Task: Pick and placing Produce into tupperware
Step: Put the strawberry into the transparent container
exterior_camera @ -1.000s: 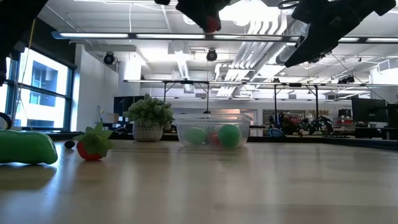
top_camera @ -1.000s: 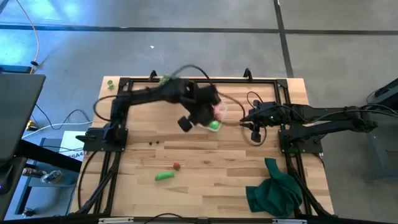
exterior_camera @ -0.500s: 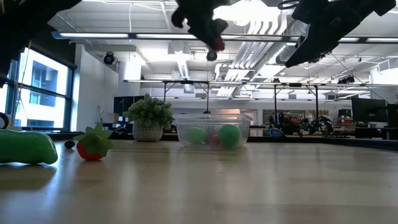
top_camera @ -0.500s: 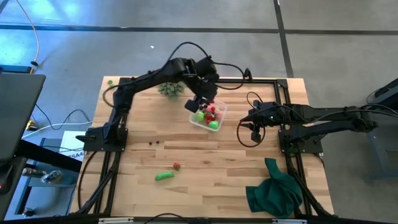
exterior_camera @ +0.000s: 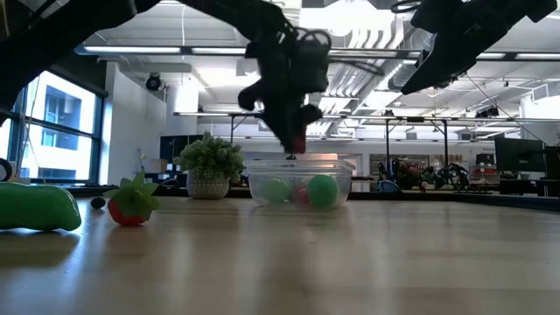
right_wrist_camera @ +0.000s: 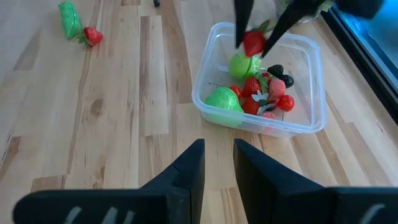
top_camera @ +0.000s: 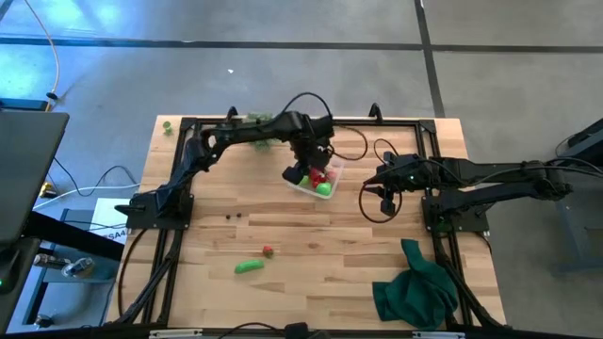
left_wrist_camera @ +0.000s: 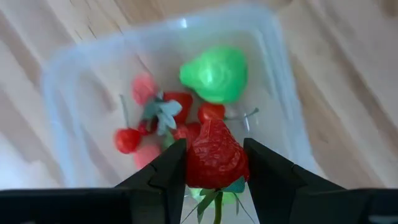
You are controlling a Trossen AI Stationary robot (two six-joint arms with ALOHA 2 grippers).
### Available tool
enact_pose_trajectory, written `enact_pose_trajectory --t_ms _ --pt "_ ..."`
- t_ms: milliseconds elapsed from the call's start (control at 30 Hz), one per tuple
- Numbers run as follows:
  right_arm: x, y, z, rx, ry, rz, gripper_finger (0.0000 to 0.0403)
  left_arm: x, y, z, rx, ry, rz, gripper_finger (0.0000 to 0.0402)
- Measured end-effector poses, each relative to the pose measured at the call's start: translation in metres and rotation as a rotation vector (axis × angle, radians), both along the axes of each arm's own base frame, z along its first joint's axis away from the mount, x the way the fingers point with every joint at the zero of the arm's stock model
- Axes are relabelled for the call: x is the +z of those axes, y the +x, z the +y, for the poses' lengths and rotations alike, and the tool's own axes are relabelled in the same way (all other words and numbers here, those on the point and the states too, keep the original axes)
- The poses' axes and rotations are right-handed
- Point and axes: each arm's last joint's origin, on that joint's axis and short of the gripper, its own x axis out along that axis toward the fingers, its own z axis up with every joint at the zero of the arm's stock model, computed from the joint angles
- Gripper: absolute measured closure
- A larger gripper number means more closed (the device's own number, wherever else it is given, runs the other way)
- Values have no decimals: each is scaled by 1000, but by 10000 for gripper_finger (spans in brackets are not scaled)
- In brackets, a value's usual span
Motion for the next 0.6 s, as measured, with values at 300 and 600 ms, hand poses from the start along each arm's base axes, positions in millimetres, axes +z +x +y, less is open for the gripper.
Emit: enact_pose_trajectory --t_ms 300,600 --pt "0 0 0 -1 -1 1 327 -45 0 -4 36 31 27 269" --pt "0 0 0 -1 0 1 327 -53 2 -7 24 23 6 267"
